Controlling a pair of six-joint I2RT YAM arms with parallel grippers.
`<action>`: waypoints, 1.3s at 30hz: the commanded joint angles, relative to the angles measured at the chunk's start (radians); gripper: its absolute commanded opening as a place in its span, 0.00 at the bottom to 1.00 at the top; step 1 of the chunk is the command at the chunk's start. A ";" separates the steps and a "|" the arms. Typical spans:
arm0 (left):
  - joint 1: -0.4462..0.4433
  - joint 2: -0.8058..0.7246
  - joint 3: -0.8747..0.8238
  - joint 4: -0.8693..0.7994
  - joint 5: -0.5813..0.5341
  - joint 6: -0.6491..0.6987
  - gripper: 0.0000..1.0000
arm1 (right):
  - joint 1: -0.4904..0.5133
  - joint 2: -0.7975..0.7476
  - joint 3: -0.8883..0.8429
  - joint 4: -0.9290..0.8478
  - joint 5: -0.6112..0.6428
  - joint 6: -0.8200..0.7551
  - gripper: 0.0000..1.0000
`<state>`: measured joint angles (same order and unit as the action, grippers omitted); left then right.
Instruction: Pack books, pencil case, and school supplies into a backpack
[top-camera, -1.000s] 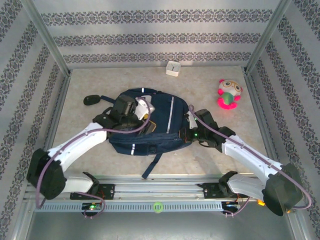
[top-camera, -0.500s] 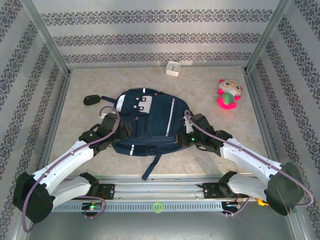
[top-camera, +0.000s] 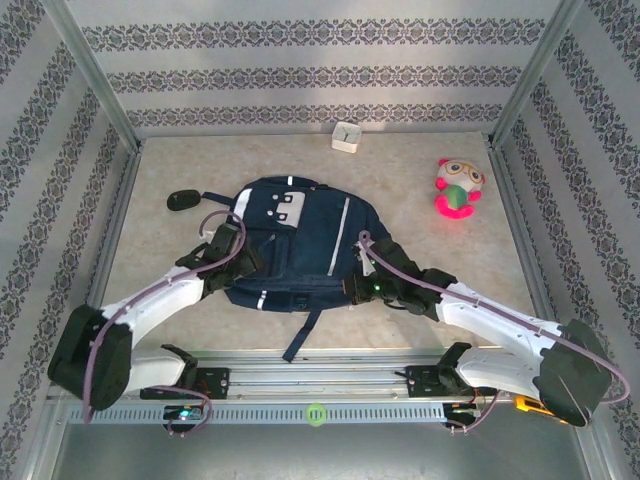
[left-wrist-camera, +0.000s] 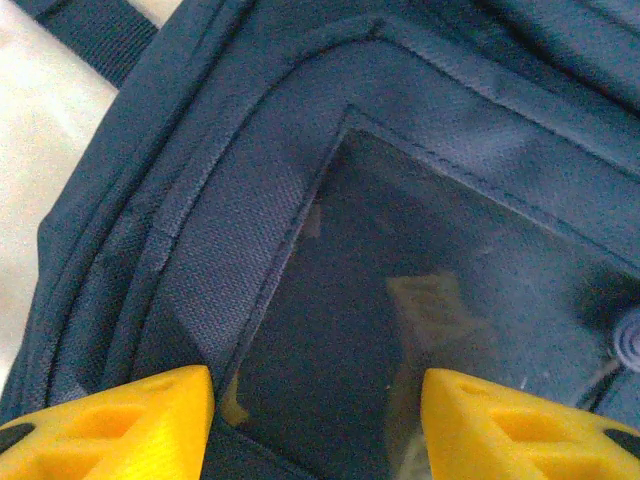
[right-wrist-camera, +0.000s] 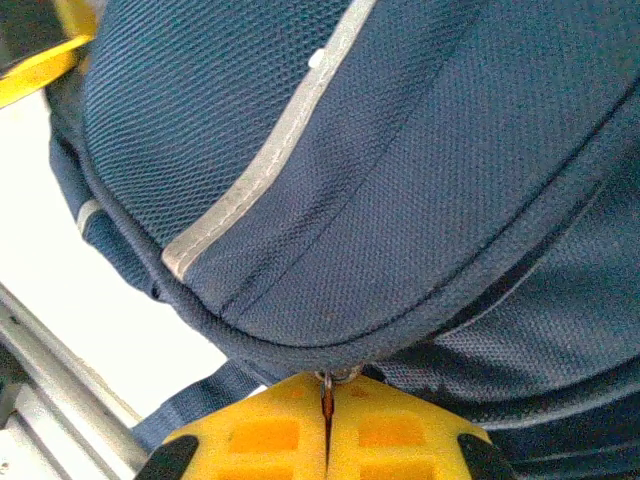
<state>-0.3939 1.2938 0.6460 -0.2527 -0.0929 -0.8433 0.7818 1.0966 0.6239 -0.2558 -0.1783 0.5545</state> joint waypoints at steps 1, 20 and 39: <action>0.051 0.119 0.057 0.173 0.037 0.073 0.57 | 0.042 0.011 -0.021 0.049 0.019 0.049 0.00; 0.066 0.057 0.253 0.255 0.348 0.816 0.66 | 0.029 0.039 -0.006 0.089 -0.022 0.015 0.00; -0.250 0.142 0.300 0.031 0.734 1.934 0.66 | -0.013 0.030 -0.018 0.104 -0.068 0.005 0.00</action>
<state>-0.6163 1.4235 0.9245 -0.2607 0.6281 0.9939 0.7845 1.1446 0.6186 -0.1707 -0.2333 0.5701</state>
